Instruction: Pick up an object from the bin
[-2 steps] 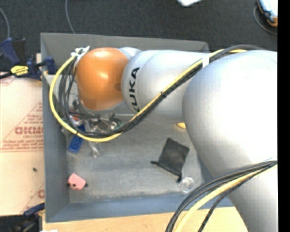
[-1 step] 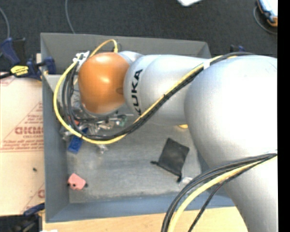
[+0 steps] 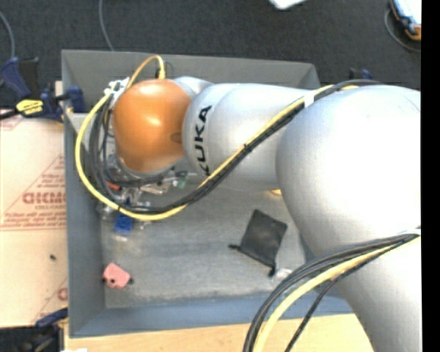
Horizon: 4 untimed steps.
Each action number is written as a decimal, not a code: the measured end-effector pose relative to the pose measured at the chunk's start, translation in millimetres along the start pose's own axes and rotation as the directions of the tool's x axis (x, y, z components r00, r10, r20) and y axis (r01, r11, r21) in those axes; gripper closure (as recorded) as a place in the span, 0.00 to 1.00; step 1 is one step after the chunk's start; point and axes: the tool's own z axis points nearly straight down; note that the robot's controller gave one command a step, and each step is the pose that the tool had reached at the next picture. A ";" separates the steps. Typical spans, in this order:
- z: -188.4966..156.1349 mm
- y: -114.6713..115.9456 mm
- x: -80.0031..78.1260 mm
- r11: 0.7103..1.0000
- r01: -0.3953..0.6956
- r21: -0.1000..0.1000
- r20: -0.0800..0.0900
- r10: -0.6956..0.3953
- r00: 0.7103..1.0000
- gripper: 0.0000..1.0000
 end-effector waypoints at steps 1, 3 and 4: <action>0.1 0.5 -1.2 1.000 0.012 0.000 0.000 -0.012 1.000 1.00; -5.3 0.7 -0.8 1.000 0.010 -0.001 0.001 -0.010 1.000 1.00; -14.9 -0.2 -1.2 1.000 0.009 0.001 0.002 -0.009 1.000 1.00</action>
Offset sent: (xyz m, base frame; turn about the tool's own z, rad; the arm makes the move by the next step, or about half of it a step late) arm 0.0001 -0.0003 0.0003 0.0000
